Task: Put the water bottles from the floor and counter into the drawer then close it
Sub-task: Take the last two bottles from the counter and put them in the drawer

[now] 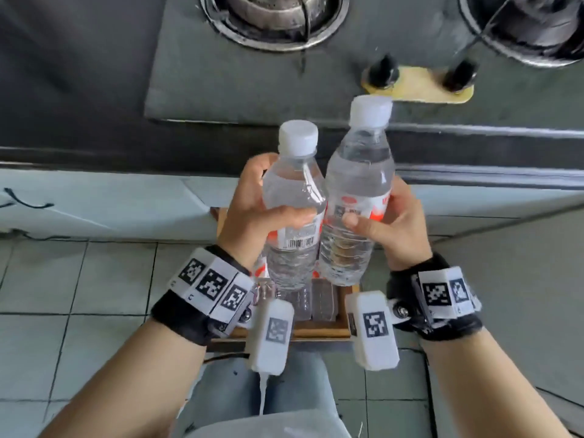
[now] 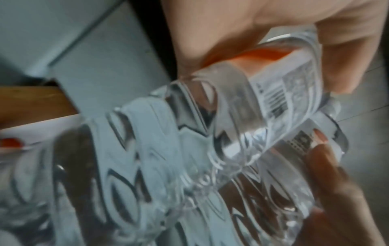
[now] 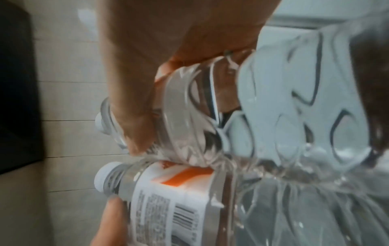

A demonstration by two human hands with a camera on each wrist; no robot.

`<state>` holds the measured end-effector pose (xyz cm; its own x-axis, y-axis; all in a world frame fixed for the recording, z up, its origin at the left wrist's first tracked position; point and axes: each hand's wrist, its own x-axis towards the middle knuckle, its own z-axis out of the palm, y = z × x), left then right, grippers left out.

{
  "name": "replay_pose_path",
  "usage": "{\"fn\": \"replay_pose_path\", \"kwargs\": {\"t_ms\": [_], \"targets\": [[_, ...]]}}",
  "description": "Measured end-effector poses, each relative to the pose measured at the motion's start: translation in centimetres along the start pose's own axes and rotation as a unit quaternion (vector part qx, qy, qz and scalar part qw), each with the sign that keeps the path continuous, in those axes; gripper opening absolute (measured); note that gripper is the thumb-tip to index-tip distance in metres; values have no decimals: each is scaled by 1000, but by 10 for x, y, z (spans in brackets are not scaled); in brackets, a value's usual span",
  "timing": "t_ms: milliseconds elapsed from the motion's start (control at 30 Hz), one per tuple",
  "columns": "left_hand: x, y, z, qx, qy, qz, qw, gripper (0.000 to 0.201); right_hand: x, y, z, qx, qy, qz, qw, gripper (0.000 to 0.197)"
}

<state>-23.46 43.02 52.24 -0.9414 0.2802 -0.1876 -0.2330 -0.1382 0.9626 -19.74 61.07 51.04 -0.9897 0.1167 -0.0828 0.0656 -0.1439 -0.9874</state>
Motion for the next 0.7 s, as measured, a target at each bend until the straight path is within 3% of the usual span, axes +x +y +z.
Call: {"fn": "replay_pose_path", "kwargs": {"t_ms": [67, 267, 533, 600, 700], "targets": [[-7, -36, -8, 19, 11, -46, 999, 66, -14, 38, -4, -2, 11, 50, 999, 65], [-14, -143, -23, 105, 56, -187, 975, 73, -38, 148, -19, -59, 38, 178, 981, 49], [13, -231, -22, 271, 79, -258, 924, 87, -34, 244, -26, -226, 70, 345, 908, 60], [23, -241, -23, 369, 71, -239, 895, 87, -30, 253, -27, -252, 58, 376, 890, 59], [37, -252, -27, 541, 32, -260, 799, 89, -25, 261, -25, -276, 57, 413, 866, 66]]}}
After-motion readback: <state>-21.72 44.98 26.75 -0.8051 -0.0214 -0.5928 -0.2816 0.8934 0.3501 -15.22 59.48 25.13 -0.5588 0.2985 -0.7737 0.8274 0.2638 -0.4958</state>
